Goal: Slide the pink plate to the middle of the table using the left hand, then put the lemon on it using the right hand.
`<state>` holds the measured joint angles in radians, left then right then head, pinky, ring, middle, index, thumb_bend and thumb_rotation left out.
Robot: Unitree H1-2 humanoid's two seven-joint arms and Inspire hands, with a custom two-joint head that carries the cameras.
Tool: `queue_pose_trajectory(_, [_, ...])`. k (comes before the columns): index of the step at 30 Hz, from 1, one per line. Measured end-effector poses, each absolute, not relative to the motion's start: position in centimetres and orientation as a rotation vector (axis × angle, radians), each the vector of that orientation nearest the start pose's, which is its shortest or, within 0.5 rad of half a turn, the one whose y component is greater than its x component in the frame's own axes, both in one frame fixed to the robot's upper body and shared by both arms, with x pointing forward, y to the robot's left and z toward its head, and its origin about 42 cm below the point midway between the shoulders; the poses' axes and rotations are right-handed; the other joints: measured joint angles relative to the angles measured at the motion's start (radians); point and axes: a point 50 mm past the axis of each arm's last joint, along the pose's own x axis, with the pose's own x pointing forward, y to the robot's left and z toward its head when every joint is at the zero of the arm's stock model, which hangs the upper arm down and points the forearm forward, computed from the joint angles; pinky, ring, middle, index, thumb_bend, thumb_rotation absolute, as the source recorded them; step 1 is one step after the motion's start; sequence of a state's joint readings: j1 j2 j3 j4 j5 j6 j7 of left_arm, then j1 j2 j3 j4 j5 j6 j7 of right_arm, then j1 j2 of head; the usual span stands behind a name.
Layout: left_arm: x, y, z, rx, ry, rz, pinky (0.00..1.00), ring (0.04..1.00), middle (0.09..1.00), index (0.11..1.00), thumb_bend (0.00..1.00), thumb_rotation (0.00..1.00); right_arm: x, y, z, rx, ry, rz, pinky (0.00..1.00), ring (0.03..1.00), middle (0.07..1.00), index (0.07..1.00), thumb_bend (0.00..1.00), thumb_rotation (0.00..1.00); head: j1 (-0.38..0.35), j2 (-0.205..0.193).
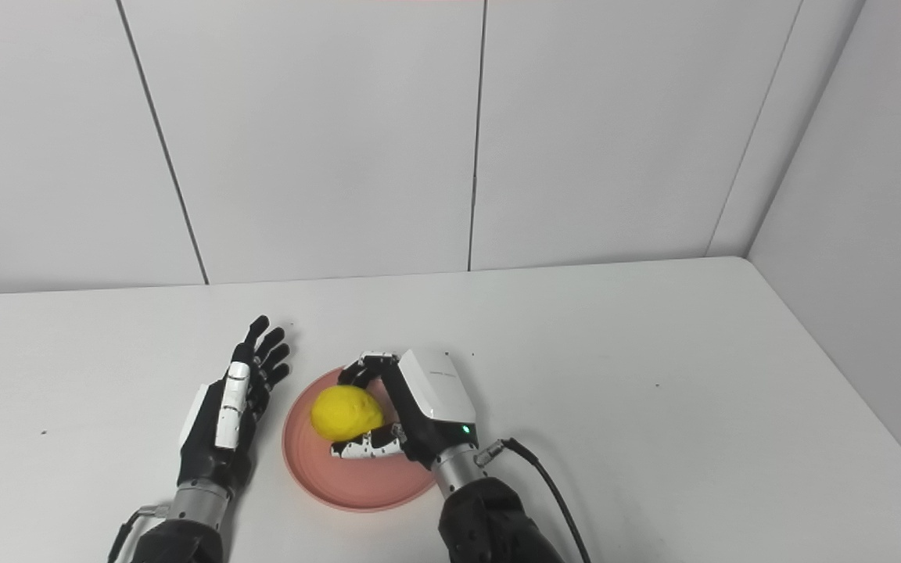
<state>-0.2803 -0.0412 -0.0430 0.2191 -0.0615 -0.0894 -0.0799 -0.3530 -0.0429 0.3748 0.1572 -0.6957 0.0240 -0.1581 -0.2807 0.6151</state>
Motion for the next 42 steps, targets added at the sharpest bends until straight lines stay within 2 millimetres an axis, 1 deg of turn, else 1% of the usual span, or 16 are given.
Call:
queue_pose_trajectory(1, [36.9, 15.4, 13.0, -0.083, -0.140, -0.201, 0.93, 0.939, 0.947, 0.955, 0.60, 1.00, 36.8, -10.1, 16.1, -0.796, -0.372, 0.208, 0.77, 0.786, 0.801, 0.499, 0.51, 0.16, 0.000, 0.000])
queue_pose_trajectory(4, [36.9, 15.4, 13.0, -0.083, -0.140, -0.201, 0.93, 0.939, 0.946, 0.953, 0.61, 1.00, 36.7, -10.1, 16.5, -0.794, -0.384, 0.206, 0.84, 0.821, 0.819, 0.499, 0.51, 0.17, 0.000, 0.003])
queue_pose_trajectory(6, [36.9, 15.5, 13.0, -0.083, -0.139, -0.201, 0.94, 0.939, 0.945, 0.952, 0.61, 1.00, 36.5, -10.0, 16.7, -0.801, -0.397, 0.206, 0.86, 0.833, 0.825, 0.499, 0.51, 0.17, -0.002, 0.003])
queue_pose_trajectory(7, [36.9, 15.5, 13.0, -0.083, -0.138, -0.201, 0.94, 0.941, 0.947, 0.953, 0.61, 1.00, 36.4, -10.0, 16.8, -0.806, -0.398, 0.210, 0.90, 0.848, 0.836, 0.657, 0.63, 0.32, -0.002, 0.003])
queue_pose_trajectory(9, [36.9, 15.5, 13.0, -0.083, -0.137, -0.201, 0.94, 0.942, 0.948, 0.955, 0.61, 1.00, 36.3, -9.9, 16.7, -0.814, -0.396, 0.218, 0.93, 0.862, 0.846, 0.728, 0.69, 0.39, -0.003, 0.003])
queue_pose_trajectory(10, [36.9, 15.5, 13.0, -0.083, -0.137, -0.201, 0.94, 0.942, 0.948, 0.955, 0.61, 1.00, 36.2, -10.0, 16.7, -0.816, -0.395, 0.220, 0.93, 0.863, 0.847, 0.731, 0.69, 0.40, -0.003, 0.003])
queue_pose_trajectory(15, [36.9, 15.5, 13.0, -0.083, -0.135, -0.201, 0.94, 0.946, 0.954, 0.960, 0.61, 1.00, 36.0, -10.1, 16.8, -0.828, -0.398, 0.238, 0.99, 0.879, 0.863, 0.758, 0.70, 0.52, -0.006, 0.002])
queue_pose_trajectory(28, [36.9, 15.5, 13.0, -0.083, -0.131, -0.202, 0.95, 0.944, 0.952, 0.963, 0.59, 1.00, 36.1, -10.6, 16.6, -0.860, -0.385, 0.262, 0.98, 0.880, 0.867, 0.764, 0.71, 0.52, -0.009, 0.000])
queue_pose_trajectory(33, [36.9, 15.5, 13.0, -0.084, -0.130, -0.201, 0.95, 0.949, 0.955, 0.963, 0.60, 1.00, 36.1, -10.7, 16.7, -0.871, -0.386, 0.260, 1.00, 0.899, 0.888, 0.790, 0.71, 0.53, -0.011, 0.000])
queue_pose_trajectory(35, [36.9, 15.5, 13.0, -0.084, -0.130, -0.201, 0.96, 0.950, 0.955, 0.962, 0.61, 1.00, 36.1, -10.7, 16.8, -0.869, -0.389, 0.256, 1.00, 0.913, 0.903, 0.812, 0.70, 0.56, -0.011, 0.000])
queue_pose_trajectory(36, [36.9, 15.5, 12.9, -0.084, -0.130, -0.202, 0.96, 0.949, 0.954, 0.962, 0.61, 1.00, 36.1, -10.8, 16.9, -0.868, -0.389, 0.253, 1.00, 0.918, 0.910, 0.826, 0.70, 0.58, -0.012, 0.000])
queue_pose_trajectory(37, [36.9, 15.5, 12.9, -0.084, -0.129, -0.201, 0.96, 0.949, 0.955, 0.963, 0.61, 1.00, 36.0, -10.9, 16.9, -0.867, -0.390, 0.249, 1.00, 0.924, 0.920, 0.843, 0.69, 0.62, -0.012, -0.002])
queue_pose_trajectory(38, [36.9, 15.5, 12.9, -0.083, -0.129, -0.201, 0.96, 0.949, 0.956, 0.966, 0.62, 1.00, 35.9, -11.0, 17.1, -0.861, -0.393, 0.242, 0.99, 0.933, 0.931, 0.862, 0.69, 0.69, -0.012, -0.002])
queue_pose_trajectory(39, [36.9, 15.5, 12.9, -0.083, -0.129, -0.202, 0.96, 0.948, 0.957, 0.967, 0.62, 1.00, 35.8, -11.2, 17.2, -0.851, -0.394, 0.233, 0.99, 0.937, 0.937, 0.874, 0.69, 0.74, -0.012, -0.002])
queue_pose_trajectory(40, [36.9, 15.5, 12.9, -0.083, -0.129, -0.201, 0.96, 0.950, 0.959, 0.969, 0.62, 1.00, 35.8, -11.4, 17.2, -0.835, -0.390, 0.221, 0.97, 0.939, 0.943, 0.888, 0.68, 0.77, -0.012, -0.003])
queue_pose_trajectory(42, [36.9, 15.6, 12.9, -0.082, -0.128, -0.204, 0.96, 0.952, 0.962, 0.972, 0.62, 1.00, 35.9, -11.9, 17.1, -0.793, -0.373, 0.198, 0.91, 0.937, 0.954, 0.923, 0.68, 0.86, -0.014, -0.003])
